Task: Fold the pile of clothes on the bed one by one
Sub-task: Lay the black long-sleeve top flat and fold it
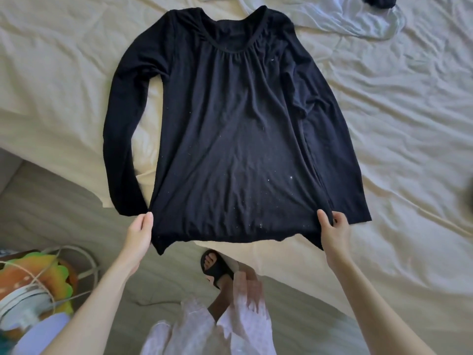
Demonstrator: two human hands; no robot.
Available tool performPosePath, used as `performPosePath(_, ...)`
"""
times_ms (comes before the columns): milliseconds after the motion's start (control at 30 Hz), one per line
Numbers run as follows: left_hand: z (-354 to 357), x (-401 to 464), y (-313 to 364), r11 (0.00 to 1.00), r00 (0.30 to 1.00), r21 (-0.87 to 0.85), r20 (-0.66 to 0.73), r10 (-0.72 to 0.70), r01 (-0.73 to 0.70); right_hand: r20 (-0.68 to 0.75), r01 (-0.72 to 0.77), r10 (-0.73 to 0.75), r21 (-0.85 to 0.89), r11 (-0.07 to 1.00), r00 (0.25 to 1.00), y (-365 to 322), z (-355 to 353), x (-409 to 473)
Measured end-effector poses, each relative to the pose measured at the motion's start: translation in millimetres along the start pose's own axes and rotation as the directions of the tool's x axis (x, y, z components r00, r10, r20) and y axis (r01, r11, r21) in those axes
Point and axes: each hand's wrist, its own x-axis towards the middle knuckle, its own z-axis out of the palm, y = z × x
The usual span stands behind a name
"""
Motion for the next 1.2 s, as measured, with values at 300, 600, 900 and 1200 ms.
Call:
performPosePath(300, -11.8, -16.9, -7.9, 0.962, 0.939, -0.036, 0.229, -0.255, 0.270, 0.108, -0.065, 0.067, -0.024, 0.998, 0.992, 17.4, -9.7, -11.0)
performPosePath(600, -21.6, -36.0, -16.9, 0.984, 0.986, 0.073, 0.028, -0.165, 0.163, 0.146, -0.189, 0.181, 0.039, 0.981, 0.973, 23.9, -33.5, -16.7)
performPosePath(900, 53.0, -47.8, 29.2, 0.818, 0.971, 0.529, 0.191, 0.145, -0.226, -0.070, -0.188, 0.179, -0.153, 0.970, 0.981, 9.2, -50.2, 10.4)
performPosePath(1200, 167.7, -48.1, 73.8, 0.268, 0.758, 0.712, 0.578, 0.302, -0.649, 0.024, 0.065, -0.061, -0.417, 0.907, 0.998, -17.4, -63.0, 100.0)
